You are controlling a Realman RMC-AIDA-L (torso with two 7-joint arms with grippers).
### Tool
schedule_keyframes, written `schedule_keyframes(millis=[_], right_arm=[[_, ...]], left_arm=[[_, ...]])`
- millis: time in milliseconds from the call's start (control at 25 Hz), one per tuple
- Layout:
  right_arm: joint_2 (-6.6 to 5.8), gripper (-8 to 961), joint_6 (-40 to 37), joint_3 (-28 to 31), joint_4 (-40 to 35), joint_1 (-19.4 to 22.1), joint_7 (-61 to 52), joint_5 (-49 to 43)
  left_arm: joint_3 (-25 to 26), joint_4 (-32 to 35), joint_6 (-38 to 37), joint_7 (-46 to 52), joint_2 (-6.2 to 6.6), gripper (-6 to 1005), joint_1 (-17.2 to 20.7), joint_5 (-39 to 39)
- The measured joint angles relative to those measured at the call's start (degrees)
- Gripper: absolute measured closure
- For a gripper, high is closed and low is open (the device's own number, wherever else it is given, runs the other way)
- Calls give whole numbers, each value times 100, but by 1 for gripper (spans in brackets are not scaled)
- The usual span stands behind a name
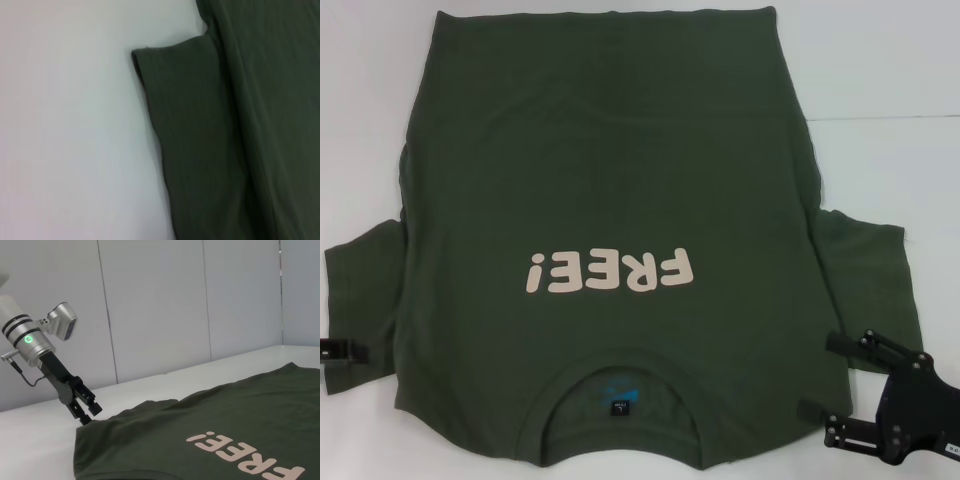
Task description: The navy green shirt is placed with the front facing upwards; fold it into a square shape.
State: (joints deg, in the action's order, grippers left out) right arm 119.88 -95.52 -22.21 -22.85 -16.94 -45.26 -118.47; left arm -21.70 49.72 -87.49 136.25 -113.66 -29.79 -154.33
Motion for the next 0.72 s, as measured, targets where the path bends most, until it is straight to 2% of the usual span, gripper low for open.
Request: schedule_keyframes(millis=[320,560,720], right_arm=[[8,25,13,5,0,-2,0,0],[9,25,32,8,0,-2,0,-3],[8,25,37,8,0,-2,0,-6]], left_arm=[[11,-128,5,10,1,61,-39,29],[0,-226,14,20,3,184,-83,35],[24,-332,16,21,22,189,-129,35]])
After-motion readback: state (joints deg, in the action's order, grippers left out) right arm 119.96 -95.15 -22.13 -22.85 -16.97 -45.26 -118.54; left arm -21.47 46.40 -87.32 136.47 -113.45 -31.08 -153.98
